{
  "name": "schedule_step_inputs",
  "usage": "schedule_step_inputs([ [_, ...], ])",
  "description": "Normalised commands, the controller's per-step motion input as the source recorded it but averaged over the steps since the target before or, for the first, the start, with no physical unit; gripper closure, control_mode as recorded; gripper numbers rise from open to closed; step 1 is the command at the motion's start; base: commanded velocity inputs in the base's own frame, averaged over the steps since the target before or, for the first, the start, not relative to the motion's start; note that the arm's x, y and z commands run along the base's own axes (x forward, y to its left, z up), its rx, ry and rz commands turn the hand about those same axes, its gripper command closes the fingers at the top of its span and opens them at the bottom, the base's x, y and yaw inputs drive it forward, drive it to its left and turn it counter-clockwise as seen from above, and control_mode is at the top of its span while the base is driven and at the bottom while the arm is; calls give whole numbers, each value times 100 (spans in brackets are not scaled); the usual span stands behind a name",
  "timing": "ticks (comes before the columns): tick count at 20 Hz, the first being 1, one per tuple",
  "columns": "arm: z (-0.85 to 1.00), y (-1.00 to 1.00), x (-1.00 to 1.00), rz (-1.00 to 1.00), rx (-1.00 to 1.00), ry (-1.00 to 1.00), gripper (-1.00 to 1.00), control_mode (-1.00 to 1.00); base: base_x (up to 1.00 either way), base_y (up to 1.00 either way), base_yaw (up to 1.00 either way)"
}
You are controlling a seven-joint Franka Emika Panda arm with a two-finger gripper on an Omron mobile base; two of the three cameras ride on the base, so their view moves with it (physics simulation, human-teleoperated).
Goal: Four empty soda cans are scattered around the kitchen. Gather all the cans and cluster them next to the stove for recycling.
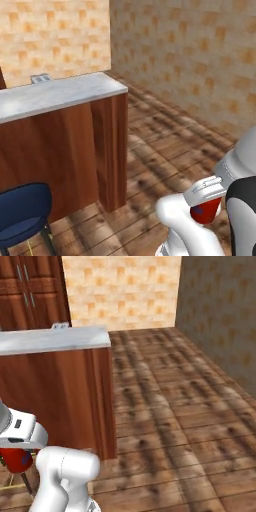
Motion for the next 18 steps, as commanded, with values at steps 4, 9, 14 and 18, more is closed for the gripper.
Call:
schedule_step_inputs([
  [4,0,0,0,0,0,0,100,100,78,-100,5],
  [9,0,0,0,0,0,0,100,100,84,-100,6],
  [14,0,0,0,0,0,0,100,100,96,-100,7],
  [18,0,0,0,0,0,0,100,100,100,-100,8],
])
